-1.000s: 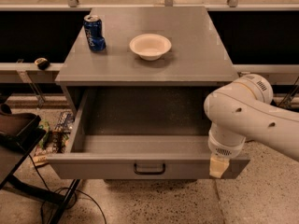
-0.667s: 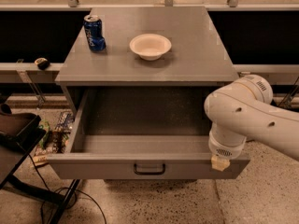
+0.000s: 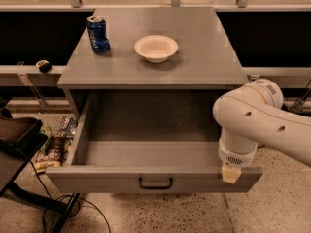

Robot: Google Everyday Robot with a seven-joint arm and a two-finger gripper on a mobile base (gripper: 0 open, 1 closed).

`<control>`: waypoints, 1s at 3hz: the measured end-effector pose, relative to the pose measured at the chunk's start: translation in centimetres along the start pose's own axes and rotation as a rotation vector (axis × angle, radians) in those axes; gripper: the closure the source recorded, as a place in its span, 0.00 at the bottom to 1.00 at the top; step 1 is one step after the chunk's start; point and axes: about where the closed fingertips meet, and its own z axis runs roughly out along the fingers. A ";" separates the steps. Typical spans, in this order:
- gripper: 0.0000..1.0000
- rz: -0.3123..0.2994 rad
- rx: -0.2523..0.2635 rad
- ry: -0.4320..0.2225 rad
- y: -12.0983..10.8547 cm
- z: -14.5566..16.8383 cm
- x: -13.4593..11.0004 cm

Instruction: Open top drawer

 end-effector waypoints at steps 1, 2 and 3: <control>1.00 0.008 -0.016 0.010 0.7 0.0 0.9; 1.00 0.015 -0.031 0.020 1.4 -0.1 1.5; 1.00 0.016 -0.031 0.020 1.4 -0.1 1.5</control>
Offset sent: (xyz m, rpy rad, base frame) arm -0.0723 -0.0342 -0.0074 -0.0172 0.1282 -0.0754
